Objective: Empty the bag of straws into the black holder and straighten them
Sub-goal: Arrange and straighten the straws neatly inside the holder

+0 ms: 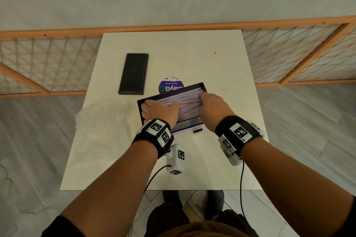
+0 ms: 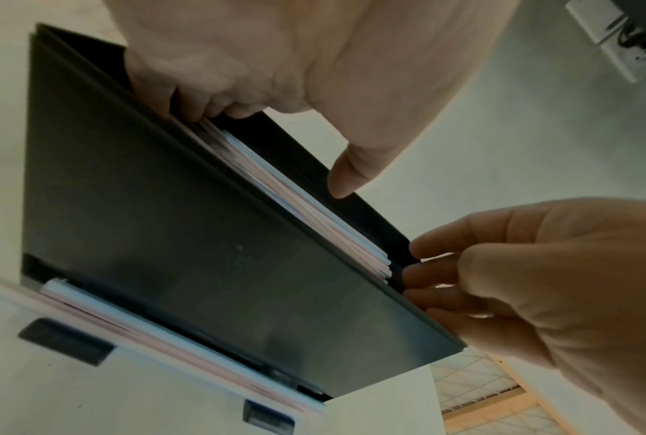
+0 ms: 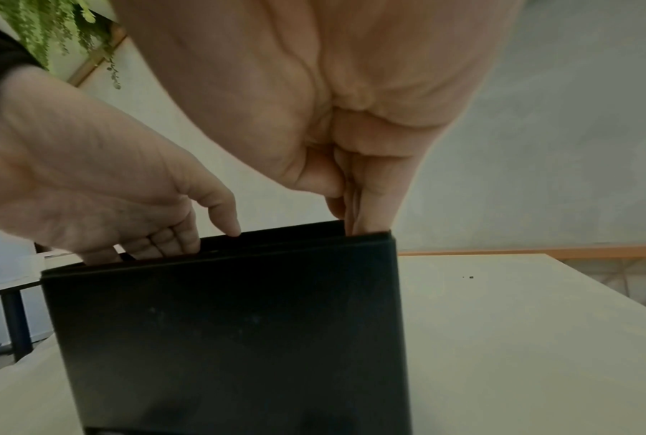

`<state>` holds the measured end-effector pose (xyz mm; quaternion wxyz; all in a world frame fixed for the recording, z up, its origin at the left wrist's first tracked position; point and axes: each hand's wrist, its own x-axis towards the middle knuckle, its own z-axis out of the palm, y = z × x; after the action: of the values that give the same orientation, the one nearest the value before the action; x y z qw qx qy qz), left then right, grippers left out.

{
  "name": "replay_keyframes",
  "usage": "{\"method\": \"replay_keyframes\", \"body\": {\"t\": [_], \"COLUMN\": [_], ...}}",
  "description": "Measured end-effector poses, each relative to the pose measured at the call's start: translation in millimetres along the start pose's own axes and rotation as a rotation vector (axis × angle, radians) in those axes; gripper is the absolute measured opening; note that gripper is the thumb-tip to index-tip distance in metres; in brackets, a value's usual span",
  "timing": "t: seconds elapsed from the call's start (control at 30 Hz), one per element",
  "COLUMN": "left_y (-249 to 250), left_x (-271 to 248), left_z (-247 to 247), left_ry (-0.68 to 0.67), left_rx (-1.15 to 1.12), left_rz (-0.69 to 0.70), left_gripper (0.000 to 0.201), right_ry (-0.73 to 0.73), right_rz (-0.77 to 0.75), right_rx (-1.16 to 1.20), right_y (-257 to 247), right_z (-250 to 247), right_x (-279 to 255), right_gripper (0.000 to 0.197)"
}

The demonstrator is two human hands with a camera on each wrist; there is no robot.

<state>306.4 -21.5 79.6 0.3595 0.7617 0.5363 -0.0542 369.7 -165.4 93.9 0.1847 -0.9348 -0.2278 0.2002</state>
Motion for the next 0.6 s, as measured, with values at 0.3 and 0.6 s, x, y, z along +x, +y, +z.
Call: {"method": "replay_keyframes", "body": {"t": [0.3, 0.6], "left_y": [-5.6, -36.2], "left_x": [9.7, 23.4], "left_z": [-17.3, -91.5], "left_ry": [-0.106, -0.065], "left_rx": [-0.134, 0.019], "left_rz": [-0.002, 0.225], "left_gripper": [0.058, 0.029], "right_ry": [-0.103, -0.098], "right_rz": [-0.030, -0.237], "right_rx": [-0.063, -0.177], "right_y": [-6.1, -22.7], "right_z": [-1.5, -11.5], "right_x": [4.9, 7.9], "right_gripper": [0.019, 0.034]}}
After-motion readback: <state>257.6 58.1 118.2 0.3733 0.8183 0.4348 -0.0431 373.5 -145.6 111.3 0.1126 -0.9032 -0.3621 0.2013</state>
